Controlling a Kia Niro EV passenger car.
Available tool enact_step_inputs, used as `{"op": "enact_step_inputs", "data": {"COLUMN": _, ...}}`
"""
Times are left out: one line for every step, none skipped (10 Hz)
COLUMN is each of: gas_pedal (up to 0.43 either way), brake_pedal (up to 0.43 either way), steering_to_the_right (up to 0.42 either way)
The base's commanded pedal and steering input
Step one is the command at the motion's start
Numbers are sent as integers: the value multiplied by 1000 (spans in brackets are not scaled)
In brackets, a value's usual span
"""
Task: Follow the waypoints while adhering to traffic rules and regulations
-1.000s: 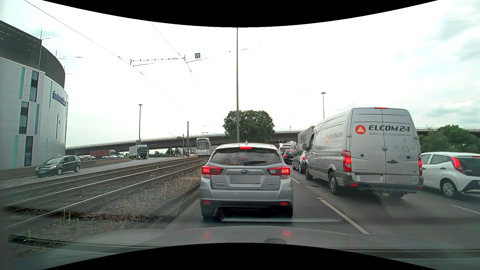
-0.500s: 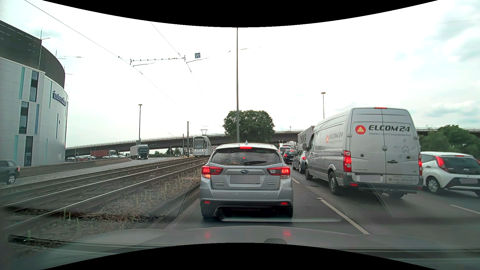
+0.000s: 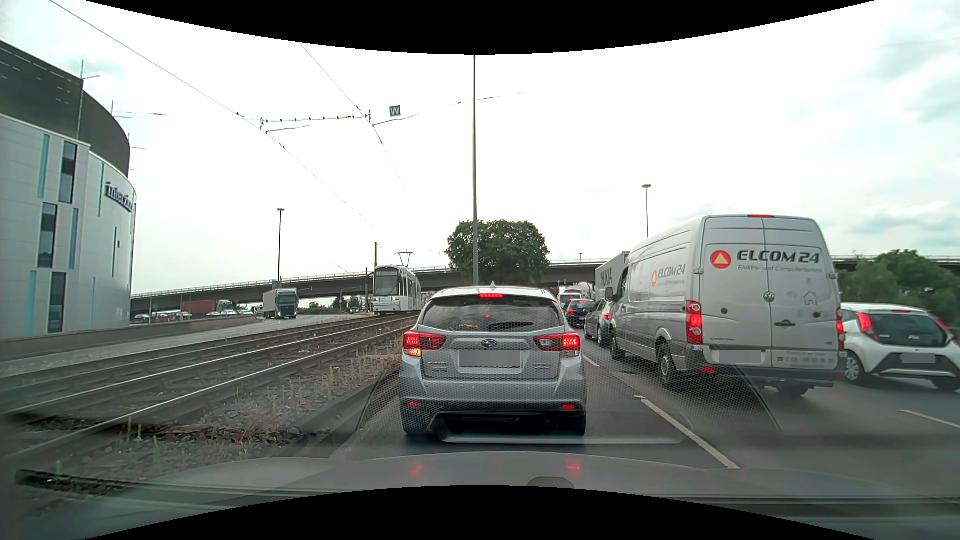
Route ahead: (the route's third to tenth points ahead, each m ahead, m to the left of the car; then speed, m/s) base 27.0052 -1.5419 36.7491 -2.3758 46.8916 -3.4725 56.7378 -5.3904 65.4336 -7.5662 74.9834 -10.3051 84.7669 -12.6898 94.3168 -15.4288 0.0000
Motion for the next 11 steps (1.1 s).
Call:
{"op": "enact_step_inputs", "data": {"gas_pedal": 0, "brake_pedal": 232, "steering_to_the_right": -8}}
{"op": "enact_step_inputs", "data": {"gas_pedal": 0, "brake_pedal": 232, "steering_to_the_right": -8}}
{"op": "enact_step_inputs", "data": {"gas_pedal": 0, "brake_pedal": 232, "steering_to_the_right": -8}}
{"op": "enact_step_inputs", "data": {"gas_pedal": 0, "brake_pedal": 232, "steering_to_the_right": -7}}
{"op": "enact_step_inputs", "data": {"gas_pedal": 0, "brake_pedal": 232, "steering_to_the_right": -8}}
{"op": "enact_step_inputs", "data": {"gas_pedal": 0, "brake_pedal": 232, "steering_to_the_right": -8}}
{"op": "enact_step_inputs", "data": {"gas_pedal": 0, "brake_pedal": 232, "steering_to_the_right": -8}}
{"op": "enact_step_inputs", "data": {"gas_pedal": 0, "brake_pedal": 232, "steering_to_the_right": -8}}
{"op": "enact_step_inputs", "data": {"gas_pedal": 0, "brake_pedal": 232, "steering_to_the_right": -8}}
{"op": "enact_step_inputs", "data": {"gas_pedal": 0, "brake_pedal": 232, "steering_to_the_right": -8}}
{"op": "enact_step_inputs", "data": {"gas_pedal": 0, "brake_pedal": 232, "steering_to_the_right": -7}}
